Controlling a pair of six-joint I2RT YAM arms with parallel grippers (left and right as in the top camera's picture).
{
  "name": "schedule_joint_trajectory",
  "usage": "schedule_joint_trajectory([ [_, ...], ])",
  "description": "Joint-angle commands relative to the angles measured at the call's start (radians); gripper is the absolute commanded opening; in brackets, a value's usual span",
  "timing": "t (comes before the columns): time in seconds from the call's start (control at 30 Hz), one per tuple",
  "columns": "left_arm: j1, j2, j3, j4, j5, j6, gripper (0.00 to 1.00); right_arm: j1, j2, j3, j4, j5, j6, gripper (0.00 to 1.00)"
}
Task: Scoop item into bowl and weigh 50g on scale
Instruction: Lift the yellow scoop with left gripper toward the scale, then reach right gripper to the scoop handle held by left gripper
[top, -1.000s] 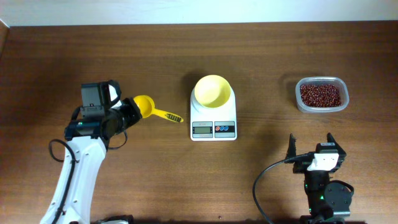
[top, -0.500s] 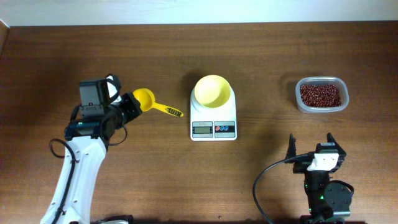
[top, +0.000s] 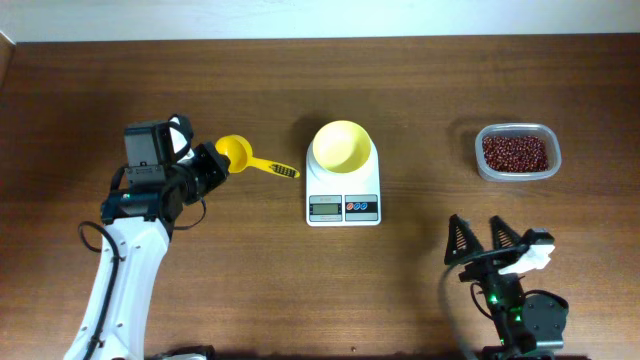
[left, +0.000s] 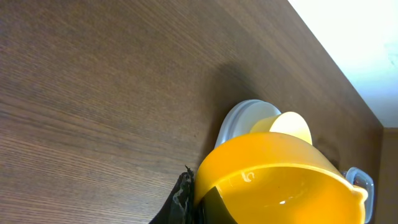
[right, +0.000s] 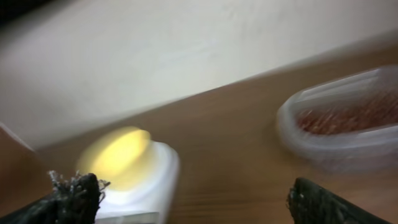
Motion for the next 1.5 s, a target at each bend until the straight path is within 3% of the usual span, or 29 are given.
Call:
schedule_joint_trajectory([
  [0.0,0.002,-0.011,0.027,-0.002,0.039,-0.025,0.0,-0.006,-0.006,-0.005,0.006,-0.158,0.609,0.99],
  [0.13,-0.022,-0.011,0.027,-0.045,0.068,-0.025,0.0,-0.006,-0.006,-0.005,0.01,-0.11,0.61,0.99],
  [0.27,-0.116,-0.011,0.027,-0.042,0.056,-0.024,0.0,-0.006,-0.003,-0.005,0.106,-0.183,0.291,0.99],
  [0.4,-0.128,-0.011,0.027,-0.054,0.056,-0.024,0.0,-0.006,-0.003,-0.003,0.079,-0.248,0.283,0.99],
  [0.53,-0.18,-0.011,0.027,-0.056,0.056,-0.05,0.0,-0.006,-0.003,-0.003,0.124,-0.48,0.264,0.99],
  [0.77,-0.241,-0.011,0.027,-0.023,0.056,-0.076,0.0,-0.006,0.034,0.039,0.166,-0.504,0.243,0.99],
  [0.97,-0.241,-0.011,0.027,-0.019,0.056,-0.078,0.0,-0.005,0.45,0.231,0.223,-0.576,0.055,0.99],
  [1.07,-0.241,-0.011,0.027,-0.019,0.06,-0.123,0.0,0.061,0.705,0.255,0.534,-0.737,0.058,0.99],
  [1.17,-0.241,-0.011,0.027,-0.024,0.061,-0.123,0.0,0.204,0.921,0.255,0.743,-0.735,0.06,0.99],
  [1.3,-0.241,-0.011,0.027,-0.047,0.06,-0.122,0.0,0.296,1.097,0.317,0.848,-0.709,0.117,0.99],
  [1.4,-0.241,-0.011,0.027,-0.046,0.059,-0.122,0.0,0.309,1.138,0.359,0.848,-0.71,0.298,0.99],
  [1.47,-0.241,-0.011,0.027,-0.046,0.056,-0.122,0.0,0.309,1.137,0.359,0.848,-0.725,0.323,0.99],
])
